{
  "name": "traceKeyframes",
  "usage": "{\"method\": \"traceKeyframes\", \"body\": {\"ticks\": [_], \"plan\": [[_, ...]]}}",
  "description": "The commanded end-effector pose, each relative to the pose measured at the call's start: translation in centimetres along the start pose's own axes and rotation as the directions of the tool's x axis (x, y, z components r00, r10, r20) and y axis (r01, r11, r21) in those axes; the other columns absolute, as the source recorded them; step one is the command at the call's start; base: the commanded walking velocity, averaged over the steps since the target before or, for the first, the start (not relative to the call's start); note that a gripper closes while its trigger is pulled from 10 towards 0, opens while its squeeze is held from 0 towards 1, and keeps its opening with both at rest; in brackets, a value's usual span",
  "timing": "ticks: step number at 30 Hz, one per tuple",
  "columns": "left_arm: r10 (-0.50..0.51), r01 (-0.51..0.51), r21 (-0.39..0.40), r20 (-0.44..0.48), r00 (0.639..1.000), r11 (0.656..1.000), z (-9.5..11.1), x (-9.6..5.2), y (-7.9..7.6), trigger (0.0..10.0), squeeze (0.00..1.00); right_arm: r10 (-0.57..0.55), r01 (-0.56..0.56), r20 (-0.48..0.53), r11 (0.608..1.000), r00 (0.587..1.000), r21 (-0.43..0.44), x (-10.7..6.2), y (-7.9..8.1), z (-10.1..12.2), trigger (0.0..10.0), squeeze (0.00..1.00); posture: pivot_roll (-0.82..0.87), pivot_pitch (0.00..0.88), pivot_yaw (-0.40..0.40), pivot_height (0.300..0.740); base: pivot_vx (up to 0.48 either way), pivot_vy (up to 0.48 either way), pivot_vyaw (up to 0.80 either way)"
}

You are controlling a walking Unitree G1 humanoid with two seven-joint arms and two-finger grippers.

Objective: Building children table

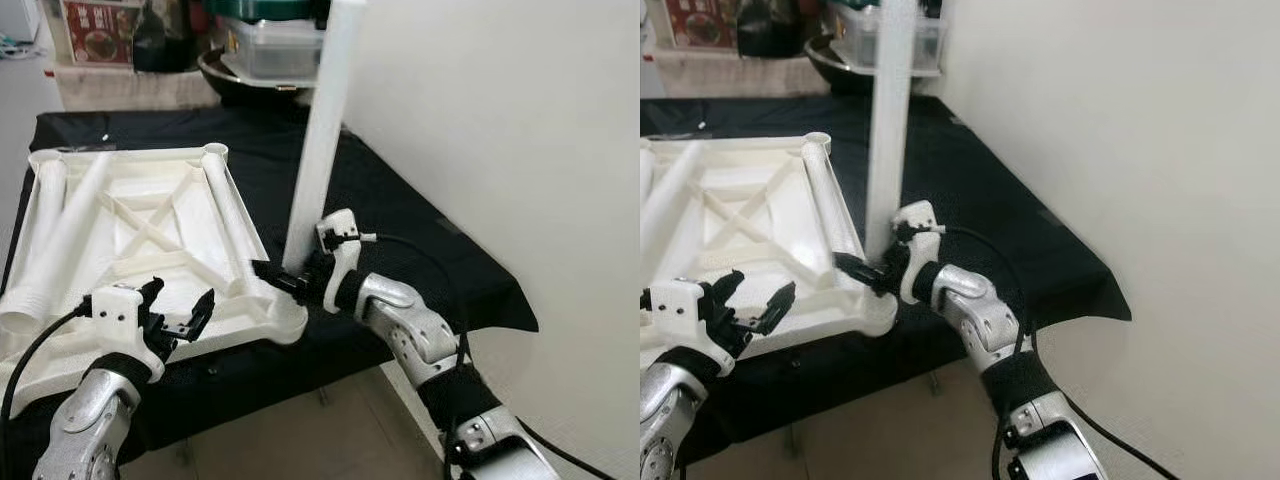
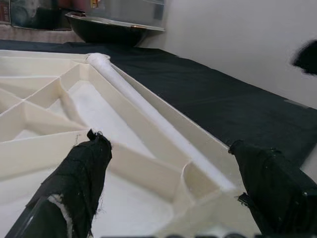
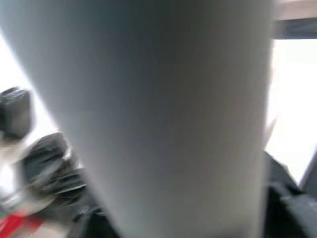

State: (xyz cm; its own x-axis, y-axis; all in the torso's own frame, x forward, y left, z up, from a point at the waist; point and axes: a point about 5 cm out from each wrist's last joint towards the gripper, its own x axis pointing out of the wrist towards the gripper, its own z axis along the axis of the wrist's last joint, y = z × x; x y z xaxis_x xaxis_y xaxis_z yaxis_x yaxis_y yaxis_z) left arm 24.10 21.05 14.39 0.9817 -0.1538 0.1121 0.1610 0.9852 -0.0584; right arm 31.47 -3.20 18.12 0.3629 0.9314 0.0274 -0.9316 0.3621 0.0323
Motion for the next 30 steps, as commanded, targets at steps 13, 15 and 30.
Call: {"method": "traceKeyframes", "body": {"ticks": [13, 15, 30], "plan": [[-0.004, 0.004, -0.006, -0.014, 1.0, 1.0, -0.4, -0.1, -0.1, 10.0, 0.0, -0.775, 0.814, -0.311, 0.581, 0.55, -0.009, -2.6, -6.0, -6.4, 0.0, 0.0, 0.2, 0.0, -0.16, 0.74, 0.0, 0.0, 0.0], [-0.006, 0.006, -0.005, -0.016, 1.0, 1.0, -0.4, -0.1, -0.1, 10.0, 0.0, -0.843, 0.889, -0.326, 0.457, 0.427, -0.019, -3.9, -6.4, -6.9, 0.0, 0.0, 0.2, 0.0, -0.16, 0.74, 0.0, 0.0, 0.0], [-0.008, 0.008, -0.006, -0.017, 1.0, 1.0, -0.5, -0.1, -0.2, 10.0, 0.0, -0.205, 0.208, -0.04, 0.974, 0.978, 0.086, 0.7, -1.5, -1.4, 10.0, 0.48, 0.19, 0.0, -0.163, 0.74, 0.0, 0.0, 0.0]]}}
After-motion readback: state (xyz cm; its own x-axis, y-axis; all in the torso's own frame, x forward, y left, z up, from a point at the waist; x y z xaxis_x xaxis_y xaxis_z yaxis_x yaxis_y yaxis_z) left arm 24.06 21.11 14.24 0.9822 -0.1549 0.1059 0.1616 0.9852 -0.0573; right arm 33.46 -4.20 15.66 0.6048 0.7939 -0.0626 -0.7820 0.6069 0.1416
